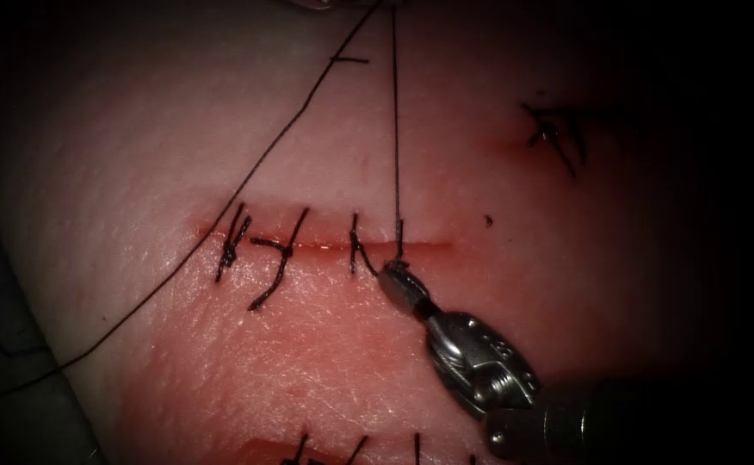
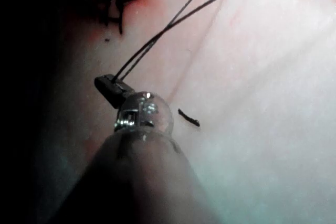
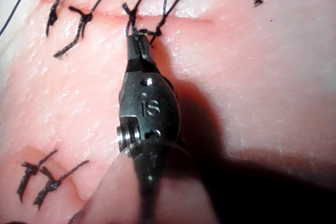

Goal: Wound Closure
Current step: Pull the right gripper down and the left gripper up to tighten the suture

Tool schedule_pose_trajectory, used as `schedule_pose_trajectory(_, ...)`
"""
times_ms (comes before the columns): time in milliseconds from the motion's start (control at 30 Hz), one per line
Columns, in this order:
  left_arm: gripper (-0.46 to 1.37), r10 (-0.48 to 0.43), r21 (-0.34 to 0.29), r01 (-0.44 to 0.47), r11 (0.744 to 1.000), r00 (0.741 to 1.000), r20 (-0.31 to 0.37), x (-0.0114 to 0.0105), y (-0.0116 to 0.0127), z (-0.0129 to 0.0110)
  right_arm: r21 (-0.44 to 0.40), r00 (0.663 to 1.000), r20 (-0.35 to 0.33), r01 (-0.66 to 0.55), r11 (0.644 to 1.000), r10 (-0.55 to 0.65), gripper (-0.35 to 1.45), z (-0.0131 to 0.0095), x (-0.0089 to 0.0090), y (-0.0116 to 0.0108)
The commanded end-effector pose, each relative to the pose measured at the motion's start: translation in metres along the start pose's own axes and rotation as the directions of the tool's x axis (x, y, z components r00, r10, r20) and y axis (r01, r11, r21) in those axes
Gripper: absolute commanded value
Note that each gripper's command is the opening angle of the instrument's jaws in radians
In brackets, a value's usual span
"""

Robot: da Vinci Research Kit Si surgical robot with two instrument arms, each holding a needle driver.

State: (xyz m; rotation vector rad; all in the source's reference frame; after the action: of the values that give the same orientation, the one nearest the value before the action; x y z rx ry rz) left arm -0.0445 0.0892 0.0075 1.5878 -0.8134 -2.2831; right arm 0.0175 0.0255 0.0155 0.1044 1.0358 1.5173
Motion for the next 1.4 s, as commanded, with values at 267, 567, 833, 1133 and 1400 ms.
schedule_pose_trajectory(267,-0.35,0.018,0.03,-0.018,0.999,1.0,0.023,-0.0017,-0.0006,0.0009,0.075,0.992,-0.018,0.123,0.99,-0.122,-0.35,-0.0001,0.0005,0.0)
schedule_pose_trajectory(567,-0.35,0.062,0.02,-0.063,0.998,0.996,0.07,-0.0038,-0.0014,0.0011,0.241,0.935,-0.035,0.35,0.905,-0.352,-0.35,-0.0007,0.0002,-0.0005)
schedule_pose_trajectory(833,-0.35,0.08,0.004,-0.081,0.997,0.99,0.117,-0.0071,-0.0029,0.0017,0.337,0.89,-0.081,0.448,0.828,-0.449,-0.35,-0.0017,-0.0005,-0.0013)
schedule_pose_trajectory(1133,-0.35,0.098,-0.009,-0.098,0.995,0.984,0.147,-0.0093,-0.0039,0.0024,0.369,0.884,-0.081,0.456,0.81,-0.461,-0.35,-0.0034,-0.0006,-0.0022)
schedule_pose_trajectory(1400,-0.35,0.099,-0.009,-0.099,0.995,0.984,0.149,-0.0094,-0.0039,0.0025,0.393,0.879,-0.036,0.45,0.802,-0.476,-0.35,-0.0048,-0.0015,-0.003)
